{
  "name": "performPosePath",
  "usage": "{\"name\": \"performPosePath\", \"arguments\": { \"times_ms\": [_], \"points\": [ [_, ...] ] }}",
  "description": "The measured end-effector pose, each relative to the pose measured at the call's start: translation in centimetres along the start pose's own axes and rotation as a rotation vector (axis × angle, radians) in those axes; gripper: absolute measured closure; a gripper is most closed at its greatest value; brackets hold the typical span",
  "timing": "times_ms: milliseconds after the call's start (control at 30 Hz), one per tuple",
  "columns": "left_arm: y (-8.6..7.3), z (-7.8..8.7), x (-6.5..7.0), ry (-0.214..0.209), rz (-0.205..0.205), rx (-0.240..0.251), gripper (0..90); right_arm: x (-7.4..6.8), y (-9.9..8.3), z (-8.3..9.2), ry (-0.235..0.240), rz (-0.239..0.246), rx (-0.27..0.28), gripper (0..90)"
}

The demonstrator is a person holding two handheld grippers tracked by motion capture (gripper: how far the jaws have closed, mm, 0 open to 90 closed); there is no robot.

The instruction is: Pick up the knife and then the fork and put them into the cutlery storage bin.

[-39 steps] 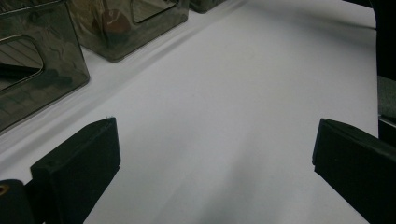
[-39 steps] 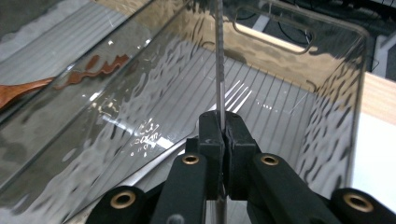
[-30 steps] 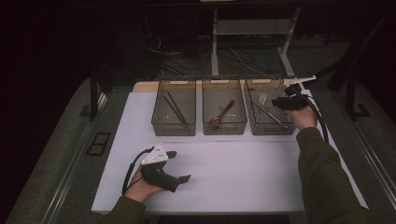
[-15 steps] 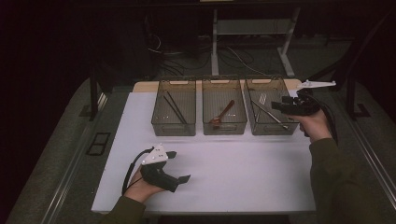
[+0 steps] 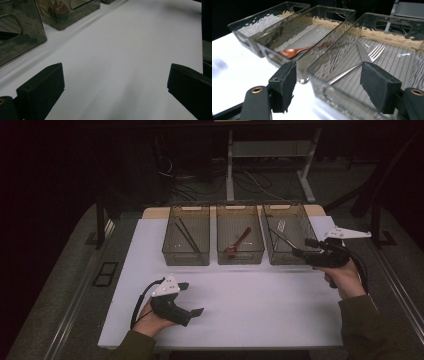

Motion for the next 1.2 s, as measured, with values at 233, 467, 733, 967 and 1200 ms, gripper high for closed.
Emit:
{"name": "performPosePath", "arguments": {
  "times_ms": [233, 467, 733, 967, 1200],
  "points": [
    [0.0, 0.1, 0.0, 0.000, -0.006, -0.002, 0.3, -1.7, -1.7, 0.6, 0.015, 0.004, 0.000, 26.3],
    [0.0, 0.2, 0.0, 0.002, -0.011, -0.001, 0.3, -3.0, -3.2, 0.8, 0.023, 0.026, -0.015, 23.3],
    [0.0, 0.2, 0.1, 0.000, -0.009, -0.001, 0.3, -4.2, -5.5, 1.7, 0.035, 0.030, -0.025, 20.9],
    [0.0, 0.1, 0.1, -0.001, -0.009, 0.001, 0.3, -4.7, -8.0, 2.4, 0.042, 0.020, -0.041, 20.3],
    [0.0, 0.1, 0.1, -0.002, -0.012, -0.003, 0.3, -5.5, -10.1, 2.3, 0.054, 0.015, -0.089, 19.3]
  ]
}}
Point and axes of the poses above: each handheld gripper's, and its own axes: z roughly backward along the jaws, y roughly out of its top, x roughly to its right, the point moved 4 cm from there along -z, roughly forward along the jaws
